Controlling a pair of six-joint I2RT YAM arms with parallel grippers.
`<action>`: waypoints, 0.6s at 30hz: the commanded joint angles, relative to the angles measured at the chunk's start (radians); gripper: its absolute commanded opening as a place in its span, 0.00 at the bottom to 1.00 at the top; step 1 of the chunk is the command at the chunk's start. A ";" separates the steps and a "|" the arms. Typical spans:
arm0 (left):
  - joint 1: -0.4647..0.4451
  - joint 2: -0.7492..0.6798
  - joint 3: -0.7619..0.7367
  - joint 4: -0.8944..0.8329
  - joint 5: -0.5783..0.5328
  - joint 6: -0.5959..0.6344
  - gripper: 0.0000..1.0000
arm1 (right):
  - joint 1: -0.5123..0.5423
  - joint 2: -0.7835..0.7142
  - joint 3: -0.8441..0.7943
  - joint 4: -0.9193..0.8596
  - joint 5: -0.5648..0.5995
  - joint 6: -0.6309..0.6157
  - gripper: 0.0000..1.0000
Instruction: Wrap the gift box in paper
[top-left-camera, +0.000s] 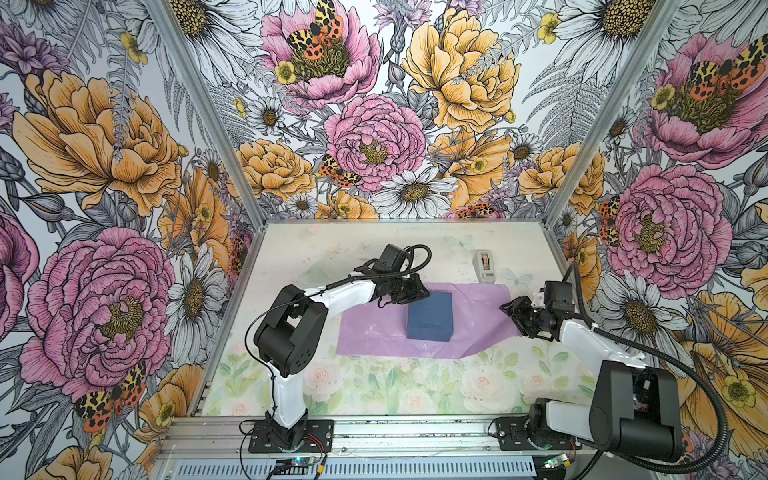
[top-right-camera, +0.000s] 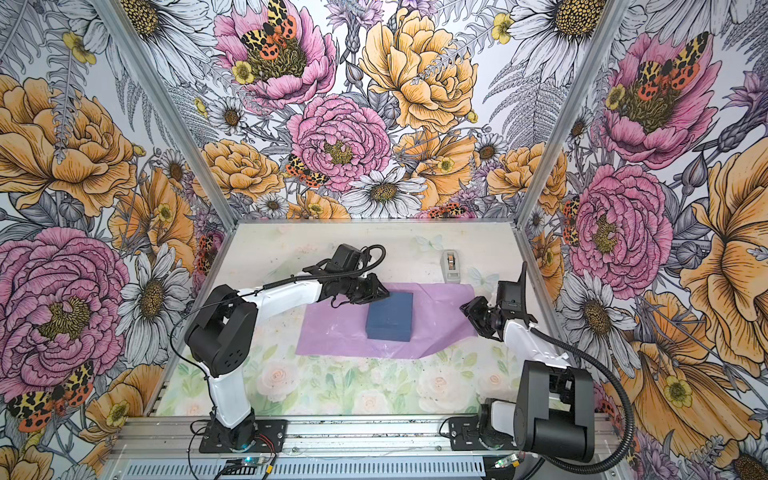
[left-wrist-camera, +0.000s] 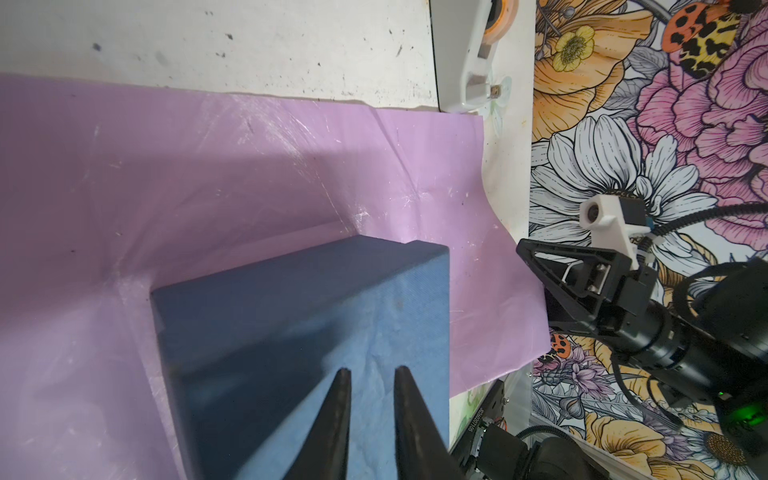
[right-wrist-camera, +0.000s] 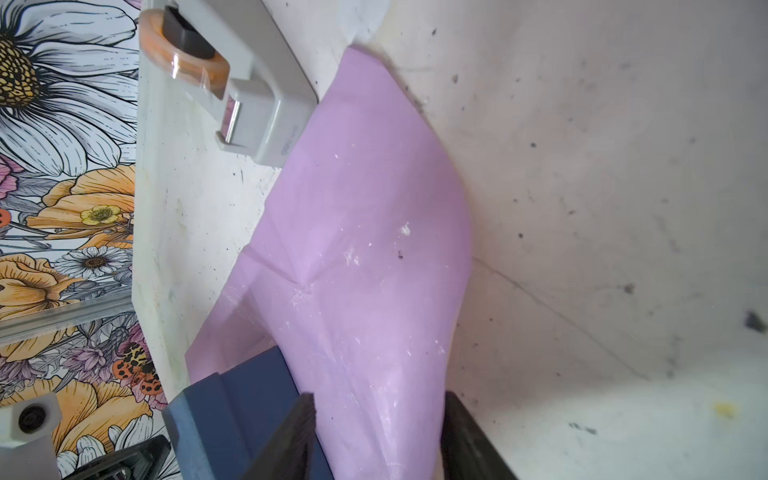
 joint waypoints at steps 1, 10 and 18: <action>0.009 -0.005 -0.001 0.026 -0.005 0.005 0.21 | 0.000 -0.018 0.026 -0.039 -0.016 -0.030 0.40; 0.013 -0.009 0.001 0.020 -0.006 0.009 0.21 | 0.034 -0.072 0.058 -0.224 0.052 -0.071 0.13; 0.013 -0.015 0.004 0.014 -0.014 0.011 0.21 | 0.090 -0.077 0.132 -0.306 0.102 -0.094 0.11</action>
